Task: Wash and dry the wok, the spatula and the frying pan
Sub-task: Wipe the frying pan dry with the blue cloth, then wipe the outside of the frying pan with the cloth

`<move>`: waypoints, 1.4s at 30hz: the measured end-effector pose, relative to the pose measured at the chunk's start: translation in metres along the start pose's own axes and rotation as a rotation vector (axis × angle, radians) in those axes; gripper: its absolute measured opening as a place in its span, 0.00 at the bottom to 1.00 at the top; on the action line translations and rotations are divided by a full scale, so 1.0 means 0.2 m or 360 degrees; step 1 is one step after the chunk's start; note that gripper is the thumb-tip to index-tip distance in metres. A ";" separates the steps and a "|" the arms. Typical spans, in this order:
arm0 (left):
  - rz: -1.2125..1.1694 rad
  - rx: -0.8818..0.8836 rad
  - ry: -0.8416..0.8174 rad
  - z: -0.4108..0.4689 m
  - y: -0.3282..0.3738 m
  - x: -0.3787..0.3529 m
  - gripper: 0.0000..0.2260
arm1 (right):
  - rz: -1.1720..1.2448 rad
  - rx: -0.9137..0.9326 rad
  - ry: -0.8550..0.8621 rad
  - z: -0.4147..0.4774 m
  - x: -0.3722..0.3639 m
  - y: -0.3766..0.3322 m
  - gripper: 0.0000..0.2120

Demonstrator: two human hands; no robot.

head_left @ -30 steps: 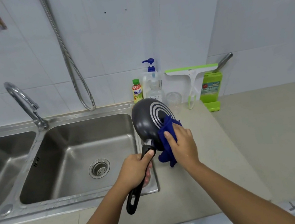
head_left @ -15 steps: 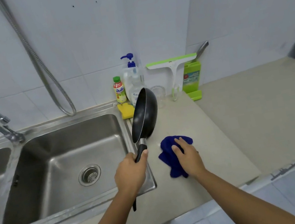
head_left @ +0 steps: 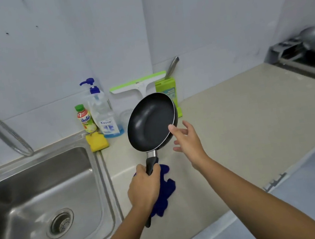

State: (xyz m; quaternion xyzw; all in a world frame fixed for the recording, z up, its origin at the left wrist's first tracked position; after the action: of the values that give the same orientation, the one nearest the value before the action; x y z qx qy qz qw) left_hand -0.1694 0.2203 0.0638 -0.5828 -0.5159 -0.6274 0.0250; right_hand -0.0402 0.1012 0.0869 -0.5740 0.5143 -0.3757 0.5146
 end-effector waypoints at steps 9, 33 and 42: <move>-0.0216 0.0152 0.0177 0.04 0.59 -0.48 0.14 | 0.0090 -0.0082 -0.0117 0.50 0.54 -0.10 0.25; -0.0522 0.0333 -0.0763 0.35 0.79 -1.43 0.13 | -0.0522 -0.0614 -0.0162 1.28 0.97 0.32 0.19; -0.0506 0.0476 -0.0699 0.35 0.78 -1.54 0.15 | -0.0520 -0.0759 -0.0293 1.39 1.03 0.45 0.20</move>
State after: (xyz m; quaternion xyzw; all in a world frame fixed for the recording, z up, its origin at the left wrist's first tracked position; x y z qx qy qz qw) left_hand 0.0779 0.0197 -0.0881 -0.6063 -0.6801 -0.3998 -0.1000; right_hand 0.2472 -0.0385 -0.0737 -0.7855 0.4399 -0.2685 0.3425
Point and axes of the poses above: each hand's wrist, its own z-axis towards the middle knuckle, its own x-axis out of the back of the hand, y = z × x, the point moved 3 cm from there along z, towards the middle knuckle, and after that the axes turned 5 degrees about z, right-handed, at the moved point
